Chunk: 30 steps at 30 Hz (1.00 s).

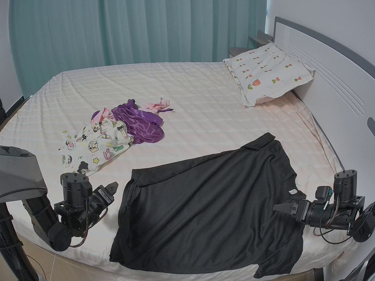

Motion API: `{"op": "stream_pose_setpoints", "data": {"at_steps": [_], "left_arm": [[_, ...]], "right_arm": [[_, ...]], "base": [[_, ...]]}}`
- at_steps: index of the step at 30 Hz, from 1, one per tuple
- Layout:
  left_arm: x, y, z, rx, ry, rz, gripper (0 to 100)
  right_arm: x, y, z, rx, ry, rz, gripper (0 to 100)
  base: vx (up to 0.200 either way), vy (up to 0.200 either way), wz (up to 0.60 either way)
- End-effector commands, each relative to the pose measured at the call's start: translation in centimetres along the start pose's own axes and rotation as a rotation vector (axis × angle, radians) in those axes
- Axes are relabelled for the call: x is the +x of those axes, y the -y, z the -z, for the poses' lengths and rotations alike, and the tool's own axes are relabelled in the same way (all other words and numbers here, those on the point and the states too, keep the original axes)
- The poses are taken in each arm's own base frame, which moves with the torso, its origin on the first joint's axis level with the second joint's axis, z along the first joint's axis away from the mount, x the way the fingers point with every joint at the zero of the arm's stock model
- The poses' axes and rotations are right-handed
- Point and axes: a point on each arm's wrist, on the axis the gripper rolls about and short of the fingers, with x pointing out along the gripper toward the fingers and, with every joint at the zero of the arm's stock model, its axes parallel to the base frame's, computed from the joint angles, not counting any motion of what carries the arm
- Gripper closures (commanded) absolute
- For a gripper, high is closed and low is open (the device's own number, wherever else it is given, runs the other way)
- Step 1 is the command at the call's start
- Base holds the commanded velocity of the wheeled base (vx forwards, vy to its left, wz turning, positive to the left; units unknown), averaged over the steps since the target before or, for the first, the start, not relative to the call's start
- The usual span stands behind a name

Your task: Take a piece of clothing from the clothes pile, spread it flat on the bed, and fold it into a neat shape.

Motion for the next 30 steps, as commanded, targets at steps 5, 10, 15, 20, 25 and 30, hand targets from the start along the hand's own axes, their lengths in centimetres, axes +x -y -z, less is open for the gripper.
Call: {"op": "stream_pose_setpoints", "data": {"at_steps": [5,10,15,20,25,30], "left_arm": [[1.5,1.8,0.6,0.008,0.002,0.052,0],[2.8,3.1,1.8,0.023,-0.019,0.081,0],[3.9,5.1,2.4,0.030,-0.021,0.135,0],[4.5,7.2,3.5,0.072,-0.088,0.128,0],[6.1,8.3,4.7,0.094,-0.119,0.121,0],[7.2,9.1,5.5,0.116,-0.156,0.095,0]], "right_arm": [[0.0,0.0,0.0,0.000,-0.002,0.001,0],[0.0,0.0,0.1,-0.002,-0.005,0.002,0],[0.0,0.0,0.2,-0.002,-0.007,0.002,0],[0.1,0.0,0.2,-0.002,-0.011,0.002,0],[0.1,0.1,0.2,-0.001,-0.012,0.005,0],[0.0,0.1,0.3,0.000,-0.015,0.007,0]], "base": [[0.080,0.000,0.00],[0.000,0.000,0.00],[0.000,0.000,0.00],[0.000,0.000,0.00],[0.000,0.000,0.00],[0.000,0.000,0.00]]}}
